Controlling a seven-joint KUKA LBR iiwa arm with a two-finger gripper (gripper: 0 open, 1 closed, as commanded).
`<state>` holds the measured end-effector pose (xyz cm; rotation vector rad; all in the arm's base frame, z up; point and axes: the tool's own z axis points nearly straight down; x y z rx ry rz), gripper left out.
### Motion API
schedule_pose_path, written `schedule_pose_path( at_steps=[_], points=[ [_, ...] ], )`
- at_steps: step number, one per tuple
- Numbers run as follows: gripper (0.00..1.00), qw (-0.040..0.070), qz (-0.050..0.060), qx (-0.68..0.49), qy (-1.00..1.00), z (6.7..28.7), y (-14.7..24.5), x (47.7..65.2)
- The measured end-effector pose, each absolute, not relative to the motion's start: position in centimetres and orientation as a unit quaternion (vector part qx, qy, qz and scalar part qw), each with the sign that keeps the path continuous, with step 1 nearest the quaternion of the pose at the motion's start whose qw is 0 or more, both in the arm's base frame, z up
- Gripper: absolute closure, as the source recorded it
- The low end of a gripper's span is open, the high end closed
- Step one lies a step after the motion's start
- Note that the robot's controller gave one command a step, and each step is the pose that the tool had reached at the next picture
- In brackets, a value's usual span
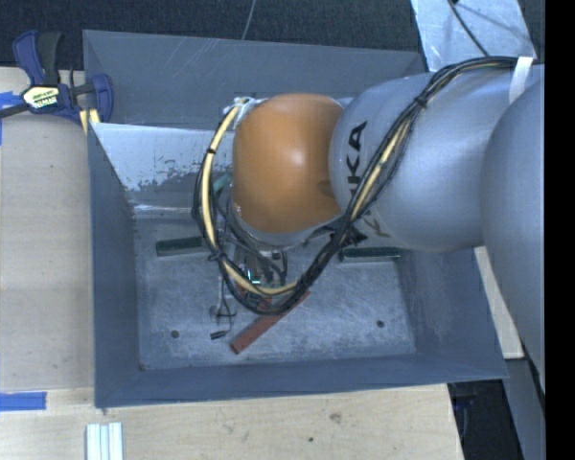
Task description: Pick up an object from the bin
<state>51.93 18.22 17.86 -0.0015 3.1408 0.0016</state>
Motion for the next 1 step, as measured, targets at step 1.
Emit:
schedule_pose_path(
  at_steps=[1],
  points=[
    [0.00,0.001,0.001,0.000,1.000,17.92,18.19,52.00]
  ],
)
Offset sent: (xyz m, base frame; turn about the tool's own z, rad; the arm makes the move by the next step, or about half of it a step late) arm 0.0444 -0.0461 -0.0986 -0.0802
